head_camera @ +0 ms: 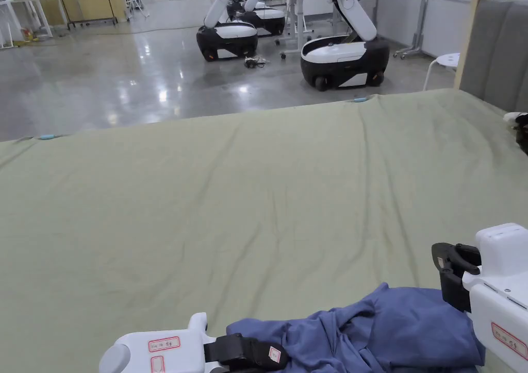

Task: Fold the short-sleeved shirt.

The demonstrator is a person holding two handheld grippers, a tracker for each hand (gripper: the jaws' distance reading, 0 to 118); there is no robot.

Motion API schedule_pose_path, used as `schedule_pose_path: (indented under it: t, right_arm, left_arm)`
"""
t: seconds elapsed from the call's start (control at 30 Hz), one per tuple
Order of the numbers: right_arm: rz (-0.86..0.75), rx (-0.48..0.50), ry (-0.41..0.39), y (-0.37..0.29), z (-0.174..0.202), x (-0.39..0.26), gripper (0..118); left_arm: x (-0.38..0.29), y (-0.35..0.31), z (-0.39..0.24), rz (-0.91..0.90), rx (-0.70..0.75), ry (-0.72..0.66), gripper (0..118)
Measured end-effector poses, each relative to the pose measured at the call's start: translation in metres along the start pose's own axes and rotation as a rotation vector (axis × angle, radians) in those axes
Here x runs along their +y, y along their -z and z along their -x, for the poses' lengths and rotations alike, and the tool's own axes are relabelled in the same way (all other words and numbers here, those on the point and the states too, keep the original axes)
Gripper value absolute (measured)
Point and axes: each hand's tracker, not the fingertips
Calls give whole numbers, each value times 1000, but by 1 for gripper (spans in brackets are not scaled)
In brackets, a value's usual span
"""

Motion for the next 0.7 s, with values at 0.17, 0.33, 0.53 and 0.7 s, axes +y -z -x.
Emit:
schedule_pose_path:
  t: [0.17,0.33,0.53,0.7]
  right_arm:
    - [5,-14,2,-1,1,2,3]
    - [11,-2,-28,4,15,10,3]
    - [8,44,-64,14,38,17,3]
    - [18,87,-81,25,52,19,3]
  left_arm:
    - [-18,-37,-9,-13,-81,-49,20]
    - [-23,-95,-17,-69,-97,-21,20]
    - [-5,-202,-12,-233,83,-3,20]
    - [-9,-260,-23,-332,207,42,20]
